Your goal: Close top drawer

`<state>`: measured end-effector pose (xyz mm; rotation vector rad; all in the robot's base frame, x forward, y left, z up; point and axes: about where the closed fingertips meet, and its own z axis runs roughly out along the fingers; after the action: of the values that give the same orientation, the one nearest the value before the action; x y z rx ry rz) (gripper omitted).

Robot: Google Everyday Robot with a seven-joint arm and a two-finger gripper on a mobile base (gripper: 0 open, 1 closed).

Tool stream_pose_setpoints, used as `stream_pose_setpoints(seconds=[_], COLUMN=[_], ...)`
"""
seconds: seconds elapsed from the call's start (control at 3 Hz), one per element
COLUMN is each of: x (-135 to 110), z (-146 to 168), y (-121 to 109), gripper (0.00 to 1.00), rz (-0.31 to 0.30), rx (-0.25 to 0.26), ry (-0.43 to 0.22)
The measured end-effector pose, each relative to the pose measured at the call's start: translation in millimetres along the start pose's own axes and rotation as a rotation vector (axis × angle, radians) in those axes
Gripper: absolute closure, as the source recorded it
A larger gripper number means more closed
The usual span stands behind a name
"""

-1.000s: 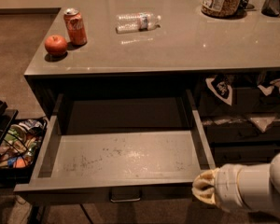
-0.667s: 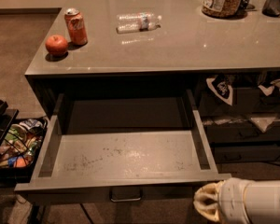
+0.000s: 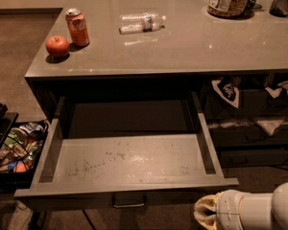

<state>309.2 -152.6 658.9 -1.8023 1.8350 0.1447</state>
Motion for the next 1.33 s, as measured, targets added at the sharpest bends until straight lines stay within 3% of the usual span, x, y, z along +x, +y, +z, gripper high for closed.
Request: stream_pose_setpoints(seconds=[1.33], x=[15], z=[33], y=[-61], gripper=[1.00], rz=[-0.028], rx=[0.264], ry=[0.053])
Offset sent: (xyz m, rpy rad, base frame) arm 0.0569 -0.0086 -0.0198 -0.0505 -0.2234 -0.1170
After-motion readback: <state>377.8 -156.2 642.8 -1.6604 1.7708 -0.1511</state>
